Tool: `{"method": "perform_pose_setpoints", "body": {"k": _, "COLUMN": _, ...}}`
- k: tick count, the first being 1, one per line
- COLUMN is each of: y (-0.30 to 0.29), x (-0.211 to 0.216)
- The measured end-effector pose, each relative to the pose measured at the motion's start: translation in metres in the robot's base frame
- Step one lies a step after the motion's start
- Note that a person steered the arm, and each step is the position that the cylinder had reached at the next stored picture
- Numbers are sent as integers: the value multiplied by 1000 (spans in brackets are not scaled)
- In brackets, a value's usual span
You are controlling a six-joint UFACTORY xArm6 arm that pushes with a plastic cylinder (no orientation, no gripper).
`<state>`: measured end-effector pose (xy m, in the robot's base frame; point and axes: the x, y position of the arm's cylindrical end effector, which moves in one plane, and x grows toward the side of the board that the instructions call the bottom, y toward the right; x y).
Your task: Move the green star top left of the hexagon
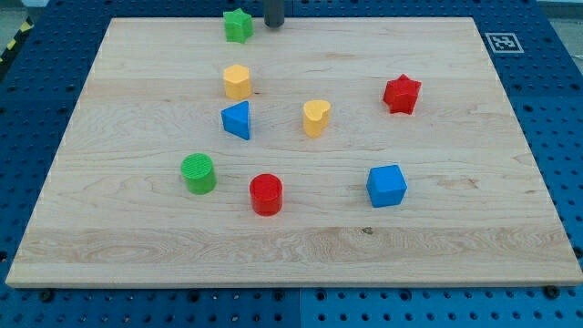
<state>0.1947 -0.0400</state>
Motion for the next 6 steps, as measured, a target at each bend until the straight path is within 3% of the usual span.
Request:
{"method": "perform_pose_setpoints", "body": {"k": 2, "y": -55, "x": 33}}
{"method": "perform_pose_setpoints", "body": {"k": 6, "y": -96, "x": 55}}
